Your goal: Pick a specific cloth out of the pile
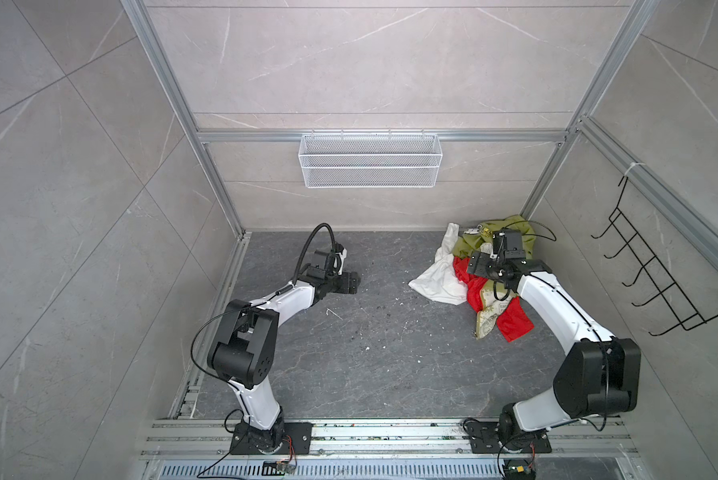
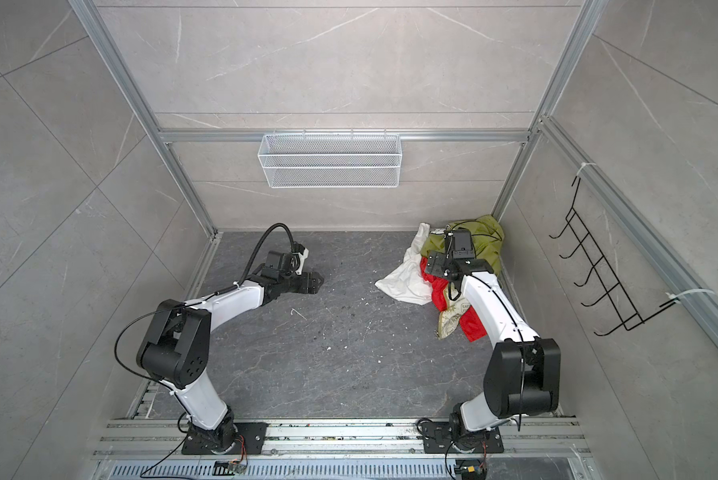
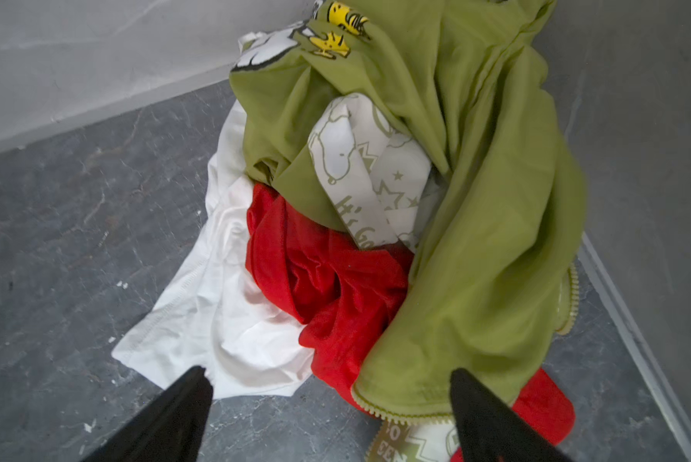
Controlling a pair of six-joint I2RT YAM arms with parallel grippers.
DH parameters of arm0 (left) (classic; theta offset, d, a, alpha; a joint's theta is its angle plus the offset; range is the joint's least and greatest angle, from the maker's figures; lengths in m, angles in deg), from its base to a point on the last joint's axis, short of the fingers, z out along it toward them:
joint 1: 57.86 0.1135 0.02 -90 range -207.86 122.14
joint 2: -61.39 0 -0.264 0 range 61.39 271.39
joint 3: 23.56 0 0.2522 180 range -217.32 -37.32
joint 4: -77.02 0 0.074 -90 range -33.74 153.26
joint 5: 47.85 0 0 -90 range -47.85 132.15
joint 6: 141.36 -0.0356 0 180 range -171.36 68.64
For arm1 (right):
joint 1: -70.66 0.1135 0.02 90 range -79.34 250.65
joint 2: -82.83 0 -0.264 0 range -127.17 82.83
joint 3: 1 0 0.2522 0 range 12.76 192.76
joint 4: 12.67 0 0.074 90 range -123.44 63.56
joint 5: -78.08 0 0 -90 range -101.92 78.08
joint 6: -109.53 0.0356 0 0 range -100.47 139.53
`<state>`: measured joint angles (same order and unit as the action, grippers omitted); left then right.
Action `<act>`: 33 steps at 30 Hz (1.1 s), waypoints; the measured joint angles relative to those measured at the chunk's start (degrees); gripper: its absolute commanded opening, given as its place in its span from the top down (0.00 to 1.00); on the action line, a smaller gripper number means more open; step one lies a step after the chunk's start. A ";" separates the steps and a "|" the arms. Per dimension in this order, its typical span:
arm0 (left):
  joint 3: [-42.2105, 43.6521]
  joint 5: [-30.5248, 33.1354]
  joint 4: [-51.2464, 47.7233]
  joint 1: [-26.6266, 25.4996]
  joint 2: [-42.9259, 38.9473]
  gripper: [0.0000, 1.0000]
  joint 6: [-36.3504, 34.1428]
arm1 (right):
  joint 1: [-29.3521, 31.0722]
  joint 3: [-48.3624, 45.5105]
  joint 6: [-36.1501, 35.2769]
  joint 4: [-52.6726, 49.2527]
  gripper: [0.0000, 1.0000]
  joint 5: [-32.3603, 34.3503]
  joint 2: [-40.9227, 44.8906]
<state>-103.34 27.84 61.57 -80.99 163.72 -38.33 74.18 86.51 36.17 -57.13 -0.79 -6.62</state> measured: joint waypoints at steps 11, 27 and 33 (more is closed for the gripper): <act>-7.98 -13.70 2.64 -6.32 7.65 0.10 3.50 | -0.02 4.37 -4.81 -3.34 0.31 3.23 -5.20; -10.64 -15.91 5.97 -10.43 12.31 0.10 6.73 | -2.19 12.33 -7.28 -3.13 0.38 3.15 -13.42; -10.62 -15.85 7.13 -11.15 12.31 0.09 7.63 | -2.16 12.39 -7.50 -3.17 0.41 2.60 -14.86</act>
<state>-113.96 12.00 68.69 -92.14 176.02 -30.70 72.02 98.91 28.67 -60.30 1.81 -21.48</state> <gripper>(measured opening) 0.906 0.601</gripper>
